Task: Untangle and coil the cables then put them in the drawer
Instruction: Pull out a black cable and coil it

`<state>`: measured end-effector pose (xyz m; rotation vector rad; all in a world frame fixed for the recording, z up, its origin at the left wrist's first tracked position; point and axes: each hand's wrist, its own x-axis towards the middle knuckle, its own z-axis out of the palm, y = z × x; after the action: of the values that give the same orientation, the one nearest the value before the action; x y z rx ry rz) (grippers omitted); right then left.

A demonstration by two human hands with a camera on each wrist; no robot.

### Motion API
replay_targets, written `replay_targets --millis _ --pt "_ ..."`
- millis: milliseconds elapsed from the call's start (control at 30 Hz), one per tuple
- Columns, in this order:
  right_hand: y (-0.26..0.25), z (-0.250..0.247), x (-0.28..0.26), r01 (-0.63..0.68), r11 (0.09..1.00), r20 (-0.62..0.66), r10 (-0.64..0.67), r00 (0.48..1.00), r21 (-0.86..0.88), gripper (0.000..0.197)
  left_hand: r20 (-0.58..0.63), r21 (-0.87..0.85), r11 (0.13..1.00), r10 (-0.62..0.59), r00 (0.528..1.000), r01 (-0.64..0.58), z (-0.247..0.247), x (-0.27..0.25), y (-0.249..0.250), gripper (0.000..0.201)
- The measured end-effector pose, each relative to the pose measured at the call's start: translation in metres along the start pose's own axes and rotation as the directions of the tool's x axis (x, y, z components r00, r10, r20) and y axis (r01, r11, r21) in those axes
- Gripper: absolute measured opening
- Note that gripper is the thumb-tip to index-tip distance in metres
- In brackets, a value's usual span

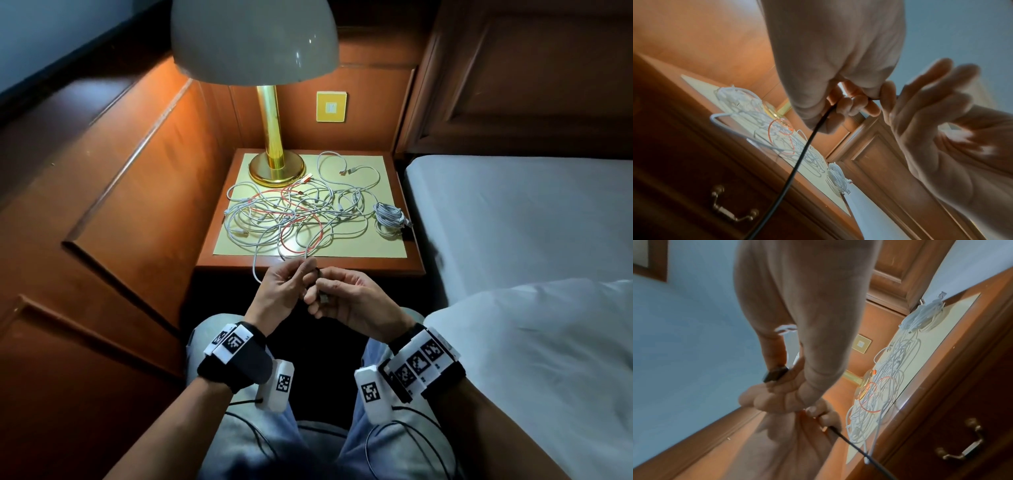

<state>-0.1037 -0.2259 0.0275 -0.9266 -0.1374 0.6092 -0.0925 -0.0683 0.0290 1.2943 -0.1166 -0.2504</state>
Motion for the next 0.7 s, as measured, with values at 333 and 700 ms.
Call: replay_targets --millis 333,700 --pt "-0.024 0.010 0.019 0.260 0.965 -0.157 -0.253 0.955 0.021 0.013 0.045 0.484 0.874 0.018 0.999 -0.037 -0.004 -0.007 -0.029 0.031" --pt "0.001 -0.027 0.020 0.159 0.598 -0.115 -0.394 0.912 -0.786 0.012 0.104 0.725 0.644 0.251 0.962 -0.246 -0.024 0.001 -0.006 0.014"
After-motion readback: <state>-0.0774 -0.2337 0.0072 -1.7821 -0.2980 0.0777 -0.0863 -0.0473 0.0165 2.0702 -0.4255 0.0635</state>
